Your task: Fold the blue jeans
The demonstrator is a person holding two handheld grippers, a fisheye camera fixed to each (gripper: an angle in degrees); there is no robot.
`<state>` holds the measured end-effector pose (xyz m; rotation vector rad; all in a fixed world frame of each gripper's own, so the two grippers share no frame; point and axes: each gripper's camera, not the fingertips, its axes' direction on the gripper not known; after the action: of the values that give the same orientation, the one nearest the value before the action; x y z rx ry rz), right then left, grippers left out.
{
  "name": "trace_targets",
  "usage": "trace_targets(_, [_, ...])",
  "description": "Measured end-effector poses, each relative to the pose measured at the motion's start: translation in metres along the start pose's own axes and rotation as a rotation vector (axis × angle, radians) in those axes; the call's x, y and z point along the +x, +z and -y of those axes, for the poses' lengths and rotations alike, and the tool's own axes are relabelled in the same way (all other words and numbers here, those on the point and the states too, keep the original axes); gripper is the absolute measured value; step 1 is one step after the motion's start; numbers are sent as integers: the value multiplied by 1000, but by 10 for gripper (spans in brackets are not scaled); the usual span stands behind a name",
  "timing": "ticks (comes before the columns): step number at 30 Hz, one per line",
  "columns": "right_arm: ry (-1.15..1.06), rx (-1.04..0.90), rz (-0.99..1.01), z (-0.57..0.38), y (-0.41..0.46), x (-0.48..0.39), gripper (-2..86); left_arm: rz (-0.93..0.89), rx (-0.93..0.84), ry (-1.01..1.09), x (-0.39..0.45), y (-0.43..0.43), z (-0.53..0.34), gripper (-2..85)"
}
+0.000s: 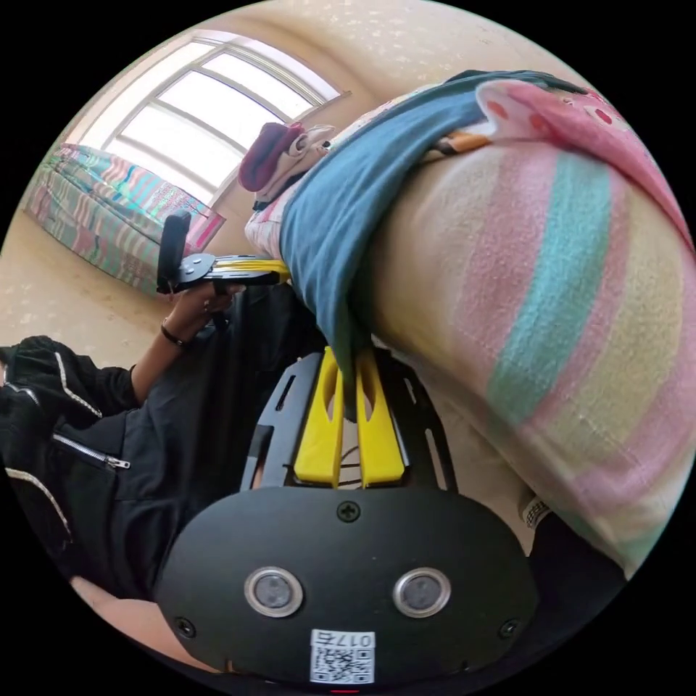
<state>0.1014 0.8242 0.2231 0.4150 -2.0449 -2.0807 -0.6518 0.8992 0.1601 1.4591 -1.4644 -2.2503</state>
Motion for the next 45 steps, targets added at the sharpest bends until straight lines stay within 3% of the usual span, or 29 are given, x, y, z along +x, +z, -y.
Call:
trace_targets(8, [-141, 191, 206, 22, -124, -47, 9, -390, 190, -116, -94, -89, -35, 97])
trace_targets(16, [-109, 164, 256, 77, -210, -55, 5, -1178, 575, -302, -208, -101, -78, 152])
trace_targets(23, [-84, 256, 473, 118, -269, -43, 3, -1456, 548, -403, -211, -65, -51, 214])
trace_targets(29, [-136, 310, 456, 140, -307, -45, 2, -1903, 564, -565, -187, -23, -49, 225])
trace_targets(34, [-176, 345, 393, 141, -336, -47, 3, -2277, 610, -513, -152, -15, -51, 114])
trace_targets(38, [-184, 377, 356, 124, -365, -42, 2, -2345, 783, -569, -159, -17, -69, 31])
trace_targets(45, [-179, 390, 257, 85, -407, -32, 3, -1986, 990, -270, -182, -91, -106, 11])
